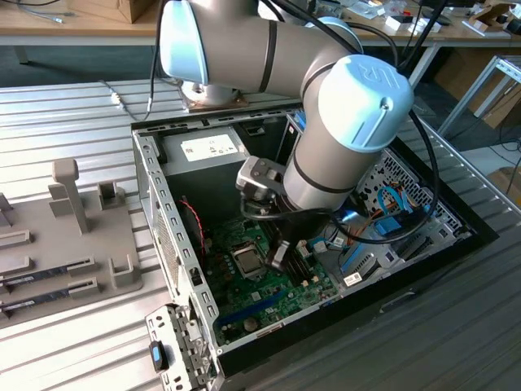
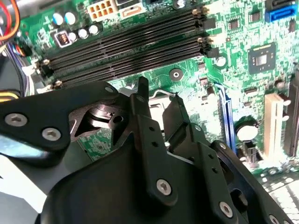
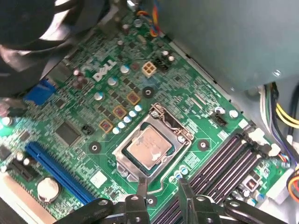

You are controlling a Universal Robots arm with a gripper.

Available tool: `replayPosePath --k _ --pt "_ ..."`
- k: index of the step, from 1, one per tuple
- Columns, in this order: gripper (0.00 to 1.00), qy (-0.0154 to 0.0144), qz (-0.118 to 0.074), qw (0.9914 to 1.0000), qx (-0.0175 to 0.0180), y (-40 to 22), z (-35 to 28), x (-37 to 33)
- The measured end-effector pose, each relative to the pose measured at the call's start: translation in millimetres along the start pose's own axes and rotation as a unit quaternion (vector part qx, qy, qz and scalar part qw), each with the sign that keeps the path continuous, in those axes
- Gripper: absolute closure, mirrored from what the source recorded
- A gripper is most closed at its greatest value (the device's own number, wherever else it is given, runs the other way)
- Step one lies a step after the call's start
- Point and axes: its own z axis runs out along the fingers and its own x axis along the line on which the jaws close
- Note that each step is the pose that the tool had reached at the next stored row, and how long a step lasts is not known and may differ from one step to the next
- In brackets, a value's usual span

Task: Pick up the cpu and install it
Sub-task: 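Install the first cpu locking lever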

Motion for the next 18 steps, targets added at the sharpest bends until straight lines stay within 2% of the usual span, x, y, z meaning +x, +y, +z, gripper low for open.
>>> replayPosePath --k 3,6,9,11,15,16,18 --pt "0.6 -0.001 0.026 0.99966 0.0008 0.0 0.2 0.0" --pt "0.6 -0.002 0.052 0.99863 0.0016 -0.1 1.2 0.1" --pt "0.6 -0.0033 0.089 0.99598 0.0028 0.0 4.4 0.3" --pt "0.6 -0.0039 0.105 0.99442 0.0032 1.1 6.9 1.5" --pt "0.6 -0.0045 0.117 0.99317 0.0037 6.6 7.6 5.1" --pt "0.6 -0.0048 0.121 0.99259 0.0039 7.1 7.7 5.4" --pt "0.6 -0.0056 0.146 0.98927 0.0047 7.1 9.1 5.5"
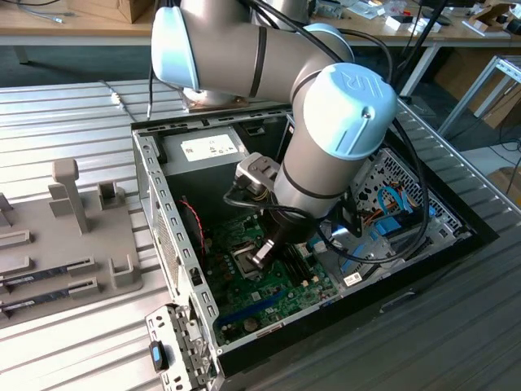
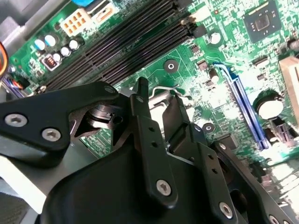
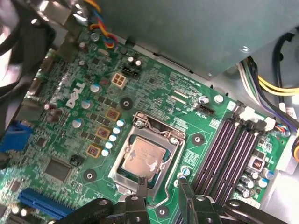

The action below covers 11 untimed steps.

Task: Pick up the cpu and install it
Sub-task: 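Install the first cpu locking lever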

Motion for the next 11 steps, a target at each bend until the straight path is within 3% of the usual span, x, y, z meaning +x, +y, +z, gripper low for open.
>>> replayPosePath --k 3,6,11 --pt "0.6 -0.001 0.028 0.9996 0.0009 -0.1 0.9 0.1" --pt "0.6 -0.0024 0.066 0.9978 0.002 -0.1 1.2 0.1" --pt "0.6 -0.0034 0.091 0.99585 0.0028 -0.2 1.2 -0.3"
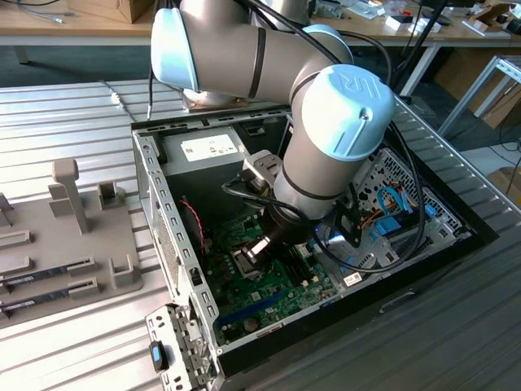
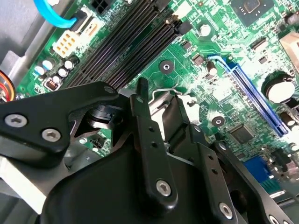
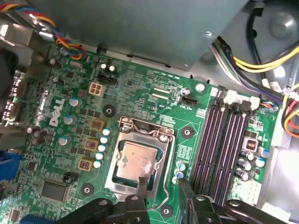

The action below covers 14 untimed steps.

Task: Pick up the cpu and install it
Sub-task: 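Install the first cpu locking lever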

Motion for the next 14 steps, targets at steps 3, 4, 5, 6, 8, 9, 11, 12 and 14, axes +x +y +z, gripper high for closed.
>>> replayPosePath --k 3,4,5,6,8,9,11,12,14 --pt "0.6 -0.0006 0.016 0.99986 0.0005 -0.3 0.4 -0.1" --pt "0.6 -0.0008 0.021 0.99978 0.0006 -0.4 0.6 -0.1" --pt "0.6 -0.0011 0.033 0.99944 0.0011 -0.6 0.8 -0.1" --pt "0.6 -0.0013 0.037 0.9993 0.0012 -0.6 0.9 -0.1" --pt "0.6 -0.0014 0.039 0.99925 0.0012 -0.6 0.9 -0.1" --pt "0.62 -0.0014 0.039 0.99925 0.0012 -0.6 0.9 -0.1" --pt "0.75 -0.0015 0.039 0.99925 0.0011 -0.6 1.0 -0.1" --pt "0.8 -0.0014 0.039 0.99925 0.0012 -0.6 1.0 -0.1" --pt "0.82 -0.0013 0.039 0.99925 0.0013 -0.7 0.5 -0.2"
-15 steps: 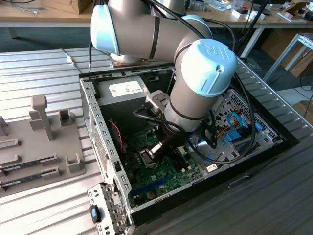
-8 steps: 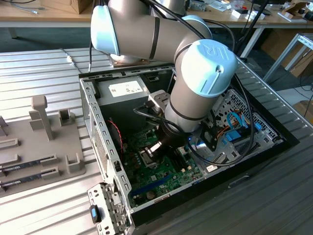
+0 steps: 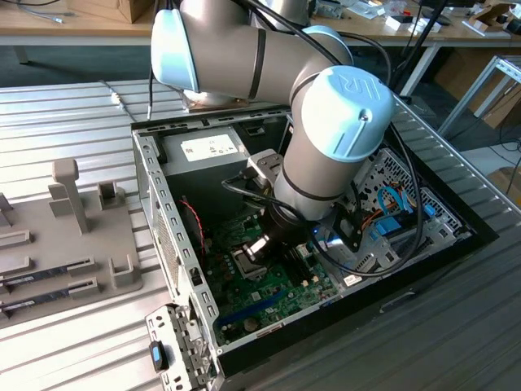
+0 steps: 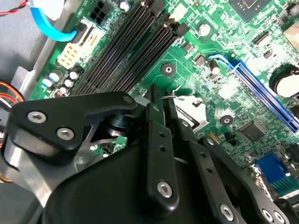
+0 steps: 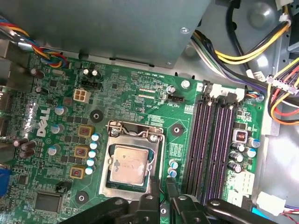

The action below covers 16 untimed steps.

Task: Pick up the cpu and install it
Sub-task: 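Install the first cpu locking lever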

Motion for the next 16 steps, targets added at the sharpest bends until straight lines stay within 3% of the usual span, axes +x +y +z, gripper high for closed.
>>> replayPosePath --k 3,4,6,10,16 --pt "0.82 -0.0002 0.0 1.0 -0.0004 0.7 -9.5 -0.5" --pt "0.82 -0.0001 0.0 1.0 -0.0001 1.1 -15.8 -0.6" --pt "0.82 0.0 0.0 1.0 0.0 2.6 -19.8 -0.9" --pt "0.82 0.0 0.001 1.0 0.0001 10.4 -20.0 -2.5" --pt "0.82 -0.0002 0.002 1.0 -0.0002 29.0 -19.0 -6.0"
